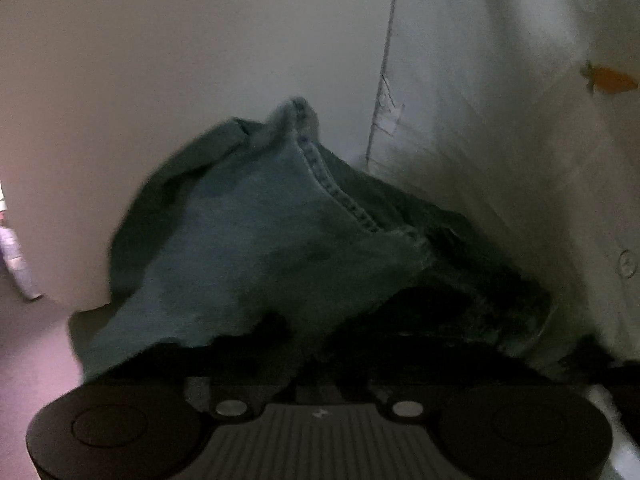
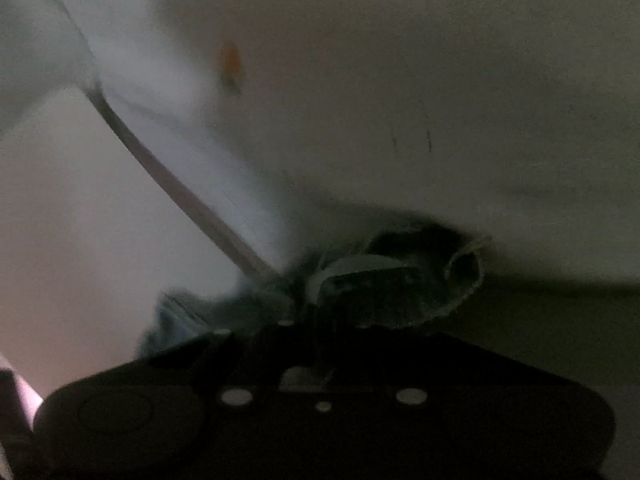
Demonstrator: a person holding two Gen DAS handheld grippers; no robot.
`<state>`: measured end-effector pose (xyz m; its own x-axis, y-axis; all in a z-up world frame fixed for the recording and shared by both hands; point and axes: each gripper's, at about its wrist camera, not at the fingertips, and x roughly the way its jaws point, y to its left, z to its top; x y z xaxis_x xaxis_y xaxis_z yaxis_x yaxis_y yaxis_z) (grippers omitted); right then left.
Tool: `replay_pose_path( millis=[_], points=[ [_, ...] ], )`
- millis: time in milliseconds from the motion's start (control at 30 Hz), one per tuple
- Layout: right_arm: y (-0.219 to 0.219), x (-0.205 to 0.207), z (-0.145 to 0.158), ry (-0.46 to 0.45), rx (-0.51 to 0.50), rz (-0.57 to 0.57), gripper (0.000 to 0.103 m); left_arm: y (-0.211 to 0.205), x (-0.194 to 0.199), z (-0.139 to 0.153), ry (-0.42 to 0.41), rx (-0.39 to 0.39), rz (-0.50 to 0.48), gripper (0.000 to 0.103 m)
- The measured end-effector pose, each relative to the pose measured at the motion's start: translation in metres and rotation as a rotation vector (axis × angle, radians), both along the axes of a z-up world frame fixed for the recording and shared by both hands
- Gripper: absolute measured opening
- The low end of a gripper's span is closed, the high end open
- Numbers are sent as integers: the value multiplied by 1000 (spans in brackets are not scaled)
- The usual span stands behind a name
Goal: Fold clothes
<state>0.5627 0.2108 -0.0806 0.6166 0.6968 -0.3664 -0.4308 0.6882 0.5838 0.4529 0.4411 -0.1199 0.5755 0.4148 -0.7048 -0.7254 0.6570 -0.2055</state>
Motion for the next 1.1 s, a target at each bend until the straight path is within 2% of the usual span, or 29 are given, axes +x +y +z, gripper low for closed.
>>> replay_pose_path(
  millis=[100,200,300,333,367,433,500,533,567,633,700,733,767,800,833,900,967,1000,1100],
  points=[
    [-46,-31,47,-93,65,-61,6,-22,-25,25,-7,22,-1,2],
    [-119,-72,102,-213,136,-133,6,-65,-57,57,-20,37,-48,2],
    [-226,-117,149,-318,220,-248,5,-127,-96,91,-49,42,-148,2],
    [-270,-136,162,-387,216,-321,0,-151,-109,101,-51,50,-189,2],
    [-314,-154,175,-458,199,-402,0,-175,-121,110,-49,57,-232,2],
    [-398,-190,196,-589,72,-608,0,-232,-146,122,-21,38,-356,2],
    [-482,-211,202,-575,-62,-733,0,-283,-162,114,61,-11,-455,6],
    [-513,-215,197,-511,-136,-789,3,-306,-167,104,121,-40,-505,8],
    [-546,-220,186,-404,-252,-810,3,-326,-170,91,178,-68,-539,9],
    [-581,-233,156,-245,-446,-779,8,-360,-175,64,290,-124,-590,9],
    [-593,-253,119,-136,-552,-750,16,-388,-177,42,356,-150,-623,9],
    [-594,-264,91,-52,-567,-688,22,-398,-177,36,371,-148,-635,12],
    [-591,-273,69,9,-566,-653,27,-406,-176,34,375,-130,-645,22],
    [-588,-279,51,65,-561,-625,38,-413,-174,33,373,-102,-653,34],
    [-585,-286,32,121,-556,-596,48,-420,-173,32,372,-71,-659,40],
    [-579,-298,-4,229,-540,-544,49,-425,-171,30,371,-25,-701,63],
    [-576,-298,-28,305,-482,-531,54,-437,-168,20,375,17,-787,77],
    [-570,-296,-40,344,-445,-522,54,-444,-164,12,387,38,-827,78],
    [-549,-274,-70,437,-316,-464,68,-473,-151,-18,476,79,-1000,79]
  ],
)
